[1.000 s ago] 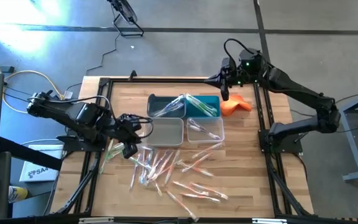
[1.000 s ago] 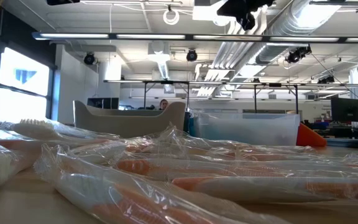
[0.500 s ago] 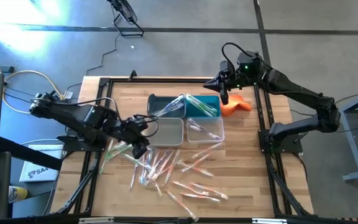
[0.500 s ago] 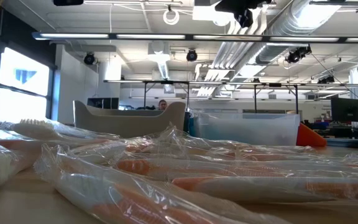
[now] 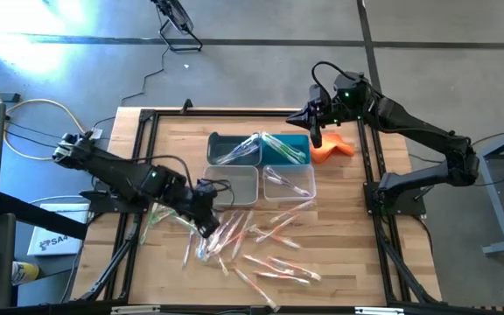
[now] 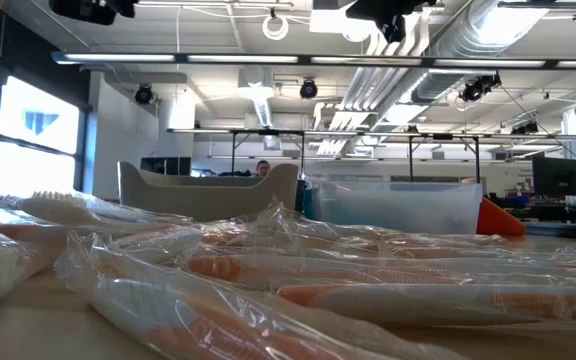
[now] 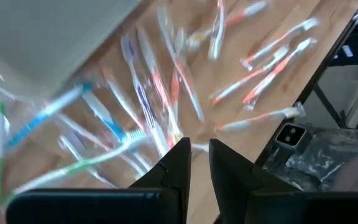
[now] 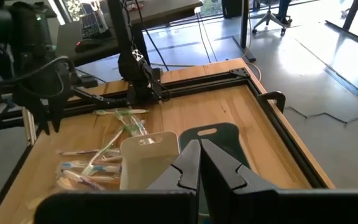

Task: Pick & Place Toothbrushes
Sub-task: Put the purple toothbrush into the transparent bin

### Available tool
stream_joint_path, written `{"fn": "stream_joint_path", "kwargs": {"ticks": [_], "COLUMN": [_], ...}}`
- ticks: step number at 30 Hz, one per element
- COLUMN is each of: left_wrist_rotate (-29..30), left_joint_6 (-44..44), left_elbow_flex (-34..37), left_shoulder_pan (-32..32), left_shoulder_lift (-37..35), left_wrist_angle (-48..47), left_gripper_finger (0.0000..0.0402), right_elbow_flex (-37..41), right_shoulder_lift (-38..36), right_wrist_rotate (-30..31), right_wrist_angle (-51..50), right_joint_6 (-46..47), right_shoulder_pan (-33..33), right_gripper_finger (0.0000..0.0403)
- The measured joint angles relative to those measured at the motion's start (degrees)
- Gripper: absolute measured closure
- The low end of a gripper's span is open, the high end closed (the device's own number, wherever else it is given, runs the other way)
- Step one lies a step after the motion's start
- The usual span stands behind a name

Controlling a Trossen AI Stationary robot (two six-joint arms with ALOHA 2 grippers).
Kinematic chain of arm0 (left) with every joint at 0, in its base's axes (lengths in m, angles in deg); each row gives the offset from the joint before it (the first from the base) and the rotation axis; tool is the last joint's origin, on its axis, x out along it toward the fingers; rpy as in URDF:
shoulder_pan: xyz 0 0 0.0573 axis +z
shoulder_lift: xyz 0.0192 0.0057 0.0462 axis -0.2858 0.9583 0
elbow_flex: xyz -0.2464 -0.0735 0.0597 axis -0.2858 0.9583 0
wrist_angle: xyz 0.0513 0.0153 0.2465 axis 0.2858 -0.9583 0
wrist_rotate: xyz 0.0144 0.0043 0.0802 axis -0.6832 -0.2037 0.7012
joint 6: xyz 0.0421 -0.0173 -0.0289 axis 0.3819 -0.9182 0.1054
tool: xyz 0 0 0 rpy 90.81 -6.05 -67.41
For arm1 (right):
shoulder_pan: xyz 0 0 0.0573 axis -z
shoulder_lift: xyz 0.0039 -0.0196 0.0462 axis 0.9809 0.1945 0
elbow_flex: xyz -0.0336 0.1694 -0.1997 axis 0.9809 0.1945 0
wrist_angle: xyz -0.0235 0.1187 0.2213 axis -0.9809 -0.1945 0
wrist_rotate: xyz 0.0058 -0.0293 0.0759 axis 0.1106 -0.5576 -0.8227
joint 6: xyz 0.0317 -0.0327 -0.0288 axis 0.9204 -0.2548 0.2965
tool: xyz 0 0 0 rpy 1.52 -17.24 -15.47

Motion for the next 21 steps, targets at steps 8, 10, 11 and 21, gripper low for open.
{"fn": "stream_joint_path", "kwargs": {"ticks": [8,10,11,21], "left_wrist_rotate": [0.0,0.0,0.0,2.6], "left_joint_6": [-18.5,-23.3,-25.4,-44.8], "left_elbow_flex": [0.0,0.0,0.0,0.0], "left_shoulder_pan": [-8.0,-10.2,-11.2,-17.0], "left_shoulder_lift": [1.6,1.6,1.6,1.6], "left_wrist_angle": [-2.6,-3.9,-4.4,-14.1], "left_gripper_finger": [0.0346,0.0346,0.0346,0.0346], "right_elbow_flex": [0.0,0.0,0.0,0.0], "right_shoulder_lift": [0.0,0.0,0.0,0.0], "right_wrist_rotate": [0.0,0.0,0.0,0.1], "right_wrist_angle": [0.0,0.0,0.0,0.0], "right_joint_6": [-0.9,-1.5,-1.5,-1.5], "right_shoulder_pan": [0.0,0.0,0.0,0.0], "right_gripper_finger": [0.0398,0.0398,0.0398,0.0398]}}
